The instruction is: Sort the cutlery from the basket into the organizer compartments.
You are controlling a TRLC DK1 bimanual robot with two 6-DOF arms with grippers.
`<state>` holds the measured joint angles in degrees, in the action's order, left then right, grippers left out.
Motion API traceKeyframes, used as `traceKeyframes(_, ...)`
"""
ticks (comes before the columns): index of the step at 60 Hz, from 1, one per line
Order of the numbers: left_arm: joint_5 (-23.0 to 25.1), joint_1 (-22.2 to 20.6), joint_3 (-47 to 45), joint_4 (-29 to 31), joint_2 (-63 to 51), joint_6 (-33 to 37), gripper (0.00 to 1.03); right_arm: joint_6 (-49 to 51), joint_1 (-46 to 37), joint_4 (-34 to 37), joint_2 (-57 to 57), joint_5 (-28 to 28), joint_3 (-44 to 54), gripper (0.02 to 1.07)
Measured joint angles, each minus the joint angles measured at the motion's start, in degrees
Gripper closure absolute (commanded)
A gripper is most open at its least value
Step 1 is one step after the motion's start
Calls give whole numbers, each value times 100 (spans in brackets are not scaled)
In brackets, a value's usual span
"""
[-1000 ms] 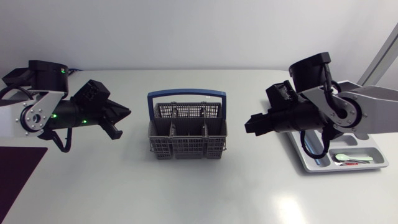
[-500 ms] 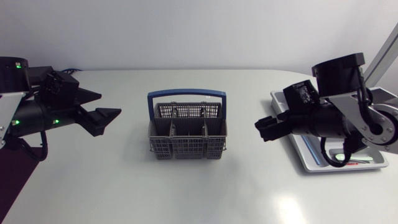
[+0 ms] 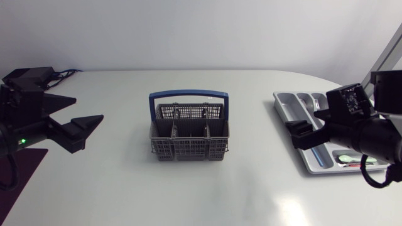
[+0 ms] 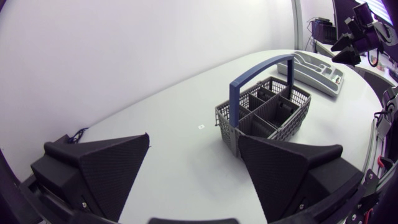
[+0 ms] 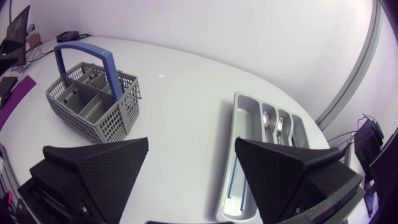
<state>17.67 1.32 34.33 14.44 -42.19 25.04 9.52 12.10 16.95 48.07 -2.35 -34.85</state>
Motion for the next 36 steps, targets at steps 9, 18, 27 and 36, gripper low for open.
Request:
traceKeyframes(9,-225,-76,-181,33,496,0,4,127,-98,11,-494,-142,214,7)
traceKeyframes(18,-282,-74,-387,39,741,-2,4,245,-136,87,-966,-251,428,7)
traceKeyframes(27,-282,-81,-542,149,1071,-55,4,382,-291,87,-1399,-297,590,7)
traceKeyframes(36,-343,-188,-684,203,1449,-188,4,535,-442,83,-1773,-304,817,7)
